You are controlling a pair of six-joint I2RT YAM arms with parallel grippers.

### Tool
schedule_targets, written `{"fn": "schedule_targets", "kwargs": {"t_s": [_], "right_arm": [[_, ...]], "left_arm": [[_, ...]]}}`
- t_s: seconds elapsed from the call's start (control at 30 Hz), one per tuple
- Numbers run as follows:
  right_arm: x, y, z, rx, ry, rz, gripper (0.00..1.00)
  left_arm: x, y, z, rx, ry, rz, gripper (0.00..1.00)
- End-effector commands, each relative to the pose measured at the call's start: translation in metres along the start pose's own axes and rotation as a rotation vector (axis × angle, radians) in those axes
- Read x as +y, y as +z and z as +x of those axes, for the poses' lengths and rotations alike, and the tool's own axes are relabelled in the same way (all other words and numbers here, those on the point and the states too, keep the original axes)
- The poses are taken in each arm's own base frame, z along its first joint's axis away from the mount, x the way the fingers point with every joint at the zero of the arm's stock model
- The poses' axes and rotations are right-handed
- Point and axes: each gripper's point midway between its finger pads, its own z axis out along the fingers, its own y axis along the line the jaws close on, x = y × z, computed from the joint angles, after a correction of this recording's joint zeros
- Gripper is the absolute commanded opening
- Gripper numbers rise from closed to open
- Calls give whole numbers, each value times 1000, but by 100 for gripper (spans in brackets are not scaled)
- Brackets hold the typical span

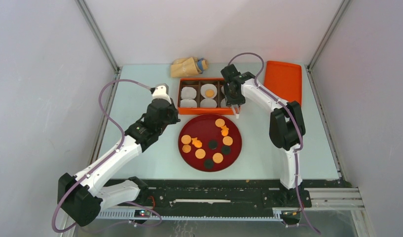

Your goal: Pack the cookies

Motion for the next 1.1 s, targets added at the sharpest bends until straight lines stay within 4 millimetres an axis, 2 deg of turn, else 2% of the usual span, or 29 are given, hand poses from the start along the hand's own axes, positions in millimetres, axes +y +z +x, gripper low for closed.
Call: {"fn": "schedule_targets", "kwargs": {"t_s": [0.0,0.13,0.27,0.43,0.63,0.83,0.97,1.07], "right_arm": [[-3,-19,-29,-105,40,-10,53],[-2,-21,-31,-112,44,-14,56],[-4,-22,-34,-121,56,-10,53],[-6,-35,-40,-174,72,-18,53],[-6,-77,-54,-275,89,-60,53],[4,-125,-54,-348,71,-118,52],[13,-143,-40,-348,38,-141,52],[25,-156,-16,-331,-17,-161,51]], "left_arm": [[-9,-1,-15,-43,-9,31,0],[-9,-1,-14,-42,-9,30,0],[-9,0,-14,-42,-5,29,0],[-10,2,-13,-36,-3,28,0],[-10,0,-16,-43,-8,31,0],[-10,0,-17,-47,-14,29,0],[-9,-1,-17,-50,-14,27,0],[-4,-5,-19,-60,-13,11,0]]}}
